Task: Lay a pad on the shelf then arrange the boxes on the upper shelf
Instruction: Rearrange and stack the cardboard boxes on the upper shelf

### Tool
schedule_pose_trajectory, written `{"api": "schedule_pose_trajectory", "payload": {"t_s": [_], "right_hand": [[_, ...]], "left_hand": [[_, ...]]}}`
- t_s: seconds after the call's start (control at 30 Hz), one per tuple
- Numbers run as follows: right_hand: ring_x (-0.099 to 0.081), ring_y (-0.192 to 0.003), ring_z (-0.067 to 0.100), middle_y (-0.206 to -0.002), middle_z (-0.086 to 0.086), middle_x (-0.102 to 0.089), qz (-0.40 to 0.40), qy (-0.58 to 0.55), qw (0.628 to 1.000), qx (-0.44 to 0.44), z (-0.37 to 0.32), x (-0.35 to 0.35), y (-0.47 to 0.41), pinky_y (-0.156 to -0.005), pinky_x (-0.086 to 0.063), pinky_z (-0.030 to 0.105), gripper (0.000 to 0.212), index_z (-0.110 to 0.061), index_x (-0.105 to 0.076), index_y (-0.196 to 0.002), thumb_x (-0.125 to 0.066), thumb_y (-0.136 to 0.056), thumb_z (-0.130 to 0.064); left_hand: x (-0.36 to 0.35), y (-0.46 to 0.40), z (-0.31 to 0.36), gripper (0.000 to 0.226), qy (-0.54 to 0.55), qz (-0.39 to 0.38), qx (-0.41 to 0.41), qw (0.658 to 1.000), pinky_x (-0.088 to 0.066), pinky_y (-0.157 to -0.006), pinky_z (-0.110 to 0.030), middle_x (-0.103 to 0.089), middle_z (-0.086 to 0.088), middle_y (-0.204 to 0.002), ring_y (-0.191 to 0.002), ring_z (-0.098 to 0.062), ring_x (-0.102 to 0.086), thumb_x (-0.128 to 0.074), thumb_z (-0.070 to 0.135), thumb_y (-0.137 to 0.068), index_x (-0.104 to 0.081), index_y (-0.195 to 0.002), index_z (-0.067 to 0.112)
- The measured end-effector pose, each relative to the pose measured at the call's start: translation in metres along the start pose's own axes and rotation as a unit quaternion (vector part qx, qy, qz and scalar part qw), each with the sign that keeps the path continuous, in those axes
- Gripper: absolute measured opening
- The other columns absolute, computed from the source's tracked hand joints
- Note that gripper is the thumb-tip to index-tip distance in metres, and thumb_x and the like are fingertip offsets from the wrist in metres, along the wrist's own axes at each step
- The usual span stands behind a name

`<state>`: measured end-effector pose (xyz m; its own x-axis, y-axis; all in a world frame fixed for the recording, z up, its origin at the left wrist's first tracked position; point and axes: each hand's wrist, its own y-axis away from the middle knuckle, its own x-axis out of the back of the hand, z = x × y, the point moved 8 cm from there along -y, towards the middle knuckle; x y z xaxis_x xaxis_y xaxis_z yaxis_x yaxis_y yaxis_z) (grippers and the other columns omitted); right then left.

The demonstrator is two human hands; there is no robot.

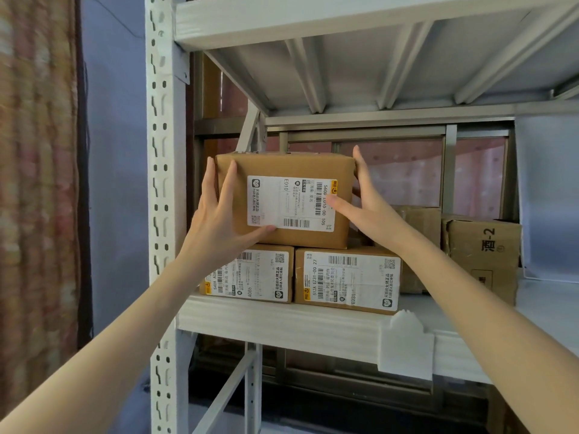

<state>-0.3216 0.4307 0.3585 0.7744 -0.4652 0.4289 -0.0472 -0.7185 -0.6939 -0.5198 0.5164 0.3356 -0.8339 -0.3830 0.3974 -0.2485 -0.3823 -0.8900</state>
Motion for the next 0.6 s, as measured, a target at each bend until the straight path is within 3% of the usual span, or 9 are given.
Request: {"api": "schedule_pose_trajectory", "payload": {"t_s": [0.07, 0.13, 0.3, 0.47, 0.6], "right_hand": [[-0.024, -0.142, 0.021, -0.159, -0.005, -0.007, 0.000, 0.029, 1.000, 0.009, -0.003, 0.002, 0.004, -0.111, -0.029, 0.055, 0.103, -0.048, 0.018, -0.139, -0.063, -0.074, -0.054], [-0.018, -0.144, 0.019, -0.159, -0.006, -0.004, 0.009, 0.051, 0.999, 0.014, -0.004, 0.005, 0.006, -0.113, -0.026, 0.056, 0.108, -0.052, 0.016, -0.136, -0.063, -0.064, -0.067], [-0.005, -0.145, 0.013, -0.159, -0.007, 0.005, 0.040, 0.096, 0.994, 0.023, -0.010, 0.013, 0.010, -0.118, -0.013, 0.045, 0.109, -0.035, 0.015, -0.145, -0.059, -0.068, -0.056], [-0.005, -0.145, 0.015, -0.158, -0.007, 0.005, 0.044, 0.113, 0.992, 0.026, -0.013, 0.019, 0.017, -0.117, -0.015, 0.049, 0.110, -0.034, 0.012, -0.146, -0.060, -0.066, -0.059], [-0.007, -0.145, 0.016, -0.158, -0.007, 0.005, 0.047, 0.120, 0.991, 0.028, -0.019, 0.029, 0.025, -0.117, -0.016, 0.049, 0.102, -0.035, 0.010, -0.146, -0.064, -0.077, -0.046]], "left_hand": [[0.003, 0.001, 0.002, 0.114, -0.002, 0.003, -0.002, 1.000, -0.023, -0.111, -0.043, 0.021, 0.000, -0.156, -0.145, -0.026, -0.007, -0.072, 0.055, -0.067, 0.004, -0.149, 0.030], [0.005, 0.001, 0.004, 0.113, -0.009, 0.005, -0.006, 1.000, -0.026, -0.110, -0.047, 0.020, 0.000, -0.157, -0.145, -0.028, -0.011, -0.072, 0.056, -0.067, 0.003, -0.148, 0.032], [0.010, 0.002, 0.004, 0.112, -0.029, 0.004, -0.003, 1.000, -0.031, -0.109, -0.054, 0.017, -0.001, -0.158, -0.143, -0.032, -0.016, -0.071, 0.059, -0.066, 0.002, -0.148, 0.035], [0.014, 0.004, 0.011, 0.110, -0.043, 0.004, -0.015, 0.999, -0.026, -0.110, -0.059, 0.015, -0.003, -0.158, -0.145, -0.030, -0.009, -0.069, 0.060, -0.067, 0.000, -0.148, 0.033], [0.017, 0.008, 0.026, 0.108, -0.034, 0.006, -0.034, 0.999, -0.020, -0.113, -0.059, 0.015, -0.003, -0.158, -0.146, -0.027, -0.004, -0.069, 0.058, -0.069, 0.001, -0.148, 0.034]]}}
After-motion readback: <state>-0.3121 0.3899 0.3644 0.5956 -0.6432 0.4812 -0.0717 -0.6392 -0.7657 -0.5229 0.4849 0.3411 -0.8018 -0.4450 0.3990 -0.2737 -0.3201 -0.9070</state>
